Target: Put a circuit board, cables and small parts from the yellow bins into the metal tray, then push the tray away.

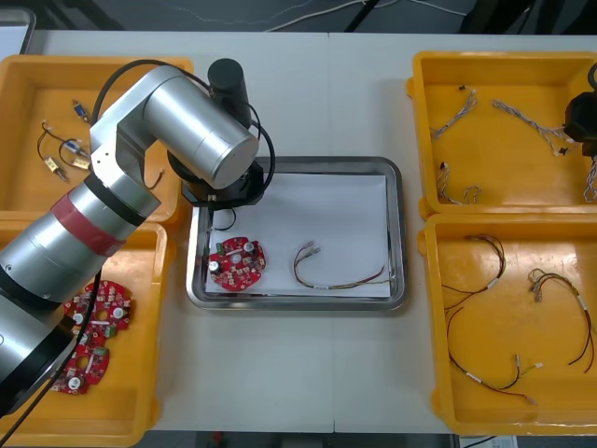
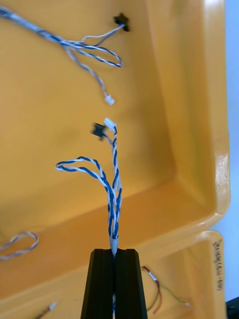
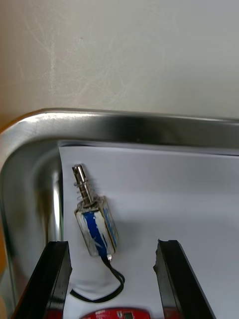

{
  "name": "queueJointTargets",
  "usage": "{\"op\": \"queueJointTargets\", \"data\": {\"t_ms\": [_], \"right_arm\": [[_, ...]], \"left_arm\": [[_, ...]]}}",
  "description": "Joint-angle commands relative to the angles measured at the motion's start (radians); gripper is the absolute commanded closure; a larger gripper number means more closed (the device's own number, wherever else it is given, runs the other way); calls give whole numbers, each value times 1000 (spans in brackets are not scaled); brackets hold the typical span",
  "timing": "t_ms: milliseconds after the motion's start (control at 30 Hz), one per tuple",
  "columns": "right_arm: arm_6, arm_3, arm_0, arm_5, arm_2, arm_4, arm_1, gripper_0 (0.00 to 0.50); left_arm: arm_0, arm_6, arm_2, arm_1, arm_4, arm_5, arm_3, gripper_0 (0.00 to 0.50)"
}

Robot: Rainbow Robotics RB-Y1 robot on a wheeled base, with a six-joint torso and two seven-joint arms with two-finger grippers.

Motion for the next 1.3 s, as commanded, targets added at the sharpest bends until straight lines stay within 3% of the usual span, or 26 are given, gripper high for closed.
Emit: {"op": "queueJointTargets", "data": {"t_ms": [33, 367, 633, 967, 1300], "right_arm": [[121, -122, -35, 55, -21, -19, -8, 500], [279, -272, -35, 74, -21, -105, 55, 500], [477, -418, -31, 74, 0, -195, 90, 500], [649, -694, 77, 74, 123, -249, 93, 500], [816, -732, 92, 18, 232, -370, 94, 500]], "left_arm": [[-57, -45, 66, -5, 40, 90, -114, 0], [-74, -45, 185, 64, 155, 245, -243, 0], [-74, -75, 306, 188, 251, 319, -291, 0], [-28, -228, 411, 288, 215, 319, -215, 0], [33, -358, 524, 339, 204, 299, -111, 0]]}}
